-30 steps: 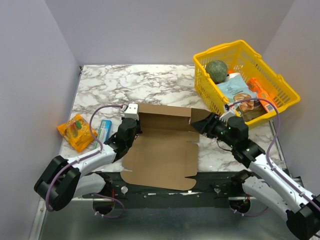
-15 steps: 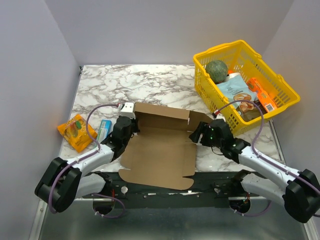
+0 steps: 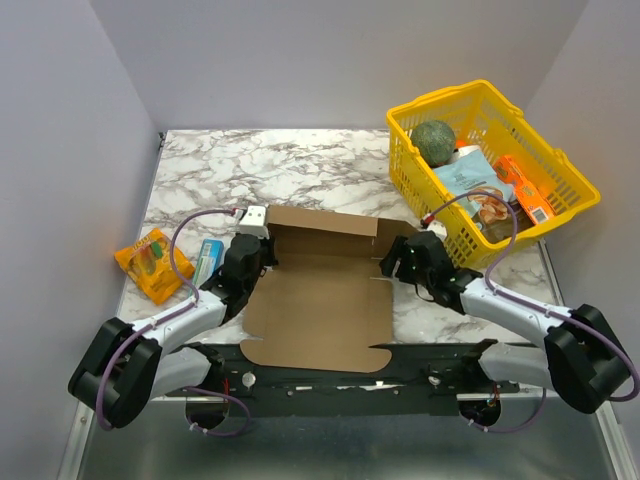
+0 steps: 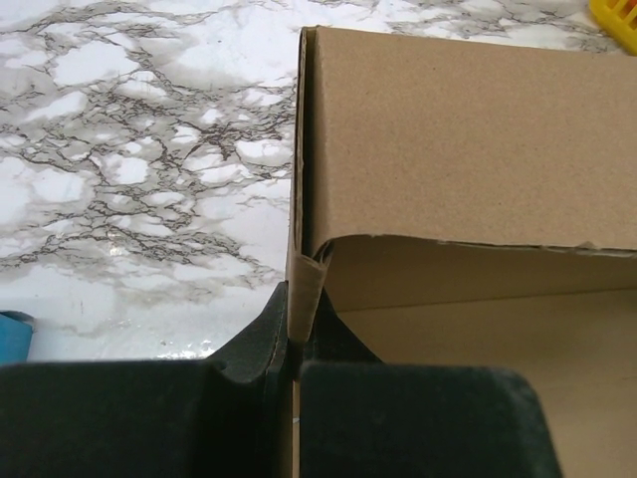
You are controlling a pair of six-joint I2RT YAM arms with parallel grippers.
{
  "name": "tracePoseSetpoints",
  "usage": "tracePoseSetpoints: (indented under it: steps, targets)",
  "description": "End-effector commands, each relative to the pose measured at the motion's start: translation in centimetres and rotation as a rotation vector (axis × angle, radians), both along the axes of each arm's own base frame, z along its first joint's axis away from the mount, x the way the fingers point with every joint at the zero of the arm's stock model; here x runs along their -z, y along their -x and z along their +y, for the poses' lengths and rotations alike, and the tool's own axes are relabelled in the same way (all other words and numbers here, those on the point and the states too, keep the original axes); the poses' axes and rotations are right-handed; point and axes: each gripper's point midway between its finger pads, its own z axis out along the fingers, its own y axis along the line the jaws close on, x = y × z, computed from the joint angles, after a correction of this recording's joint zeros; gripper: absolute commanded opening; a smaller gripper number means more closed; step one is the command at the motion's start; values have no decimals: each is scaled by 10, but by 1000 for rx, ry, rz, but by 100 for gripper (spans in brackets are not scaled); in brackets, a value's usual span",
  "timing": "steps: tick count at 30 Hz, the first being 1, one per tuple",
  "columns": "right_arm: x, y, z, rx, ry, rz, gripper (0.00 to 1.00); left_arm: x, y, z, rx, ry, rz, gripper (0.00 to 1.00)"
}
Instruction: Fold the paper box
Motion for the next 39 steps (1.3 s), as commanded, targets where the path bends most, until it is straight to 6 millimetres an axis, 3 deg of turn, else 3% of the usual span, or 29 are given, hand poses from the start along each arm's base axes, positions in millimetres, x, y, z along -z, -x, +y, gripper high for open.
tracePoseSetpoints:
  steps: [1,5,6,10,12,17,19,20,21,26,31,39]
  targets:
    - [15,-4,-3,5,37,-28,77,2,4,-16,48,90,32,0]
    - [-3,6,8,-18,40,-97,78,10,0,-12,28,51,68,0]
    - [-3,17,11,-39,54,-83,78,10,-2,-12,27,52,72,0]
    - [-40,38,23,-59,2,-152,79,13,-2,-13,33,59,90,0]
    - [-47,49,27,-69,2,-165,78,14,-2,-13,34,62,92,0]
    - [-65,56,43,-92,28,-205,74,13,-2,-11,33,68,92,0]
    - [-56,62,52,-126,98,-182,74,11,-2,-11,34,71,88,0]
    - [-61,59,57,-113,92,-181,75,9,-2,-10,33,73,84,0]
    - [-49,58,56,-111,133,-156,79,9,-1,-9,31,74,83,0]
    - [-47,45,54,-72,192,-167,87,4,1,-7,29,84,64,0]
    - [-43,24,35,-37,192,-119,87,0,2,-6,31,91,54,0]
    - [-18,16,23,-26,140,-40,91,-3,3,-5,31,96,42,0]
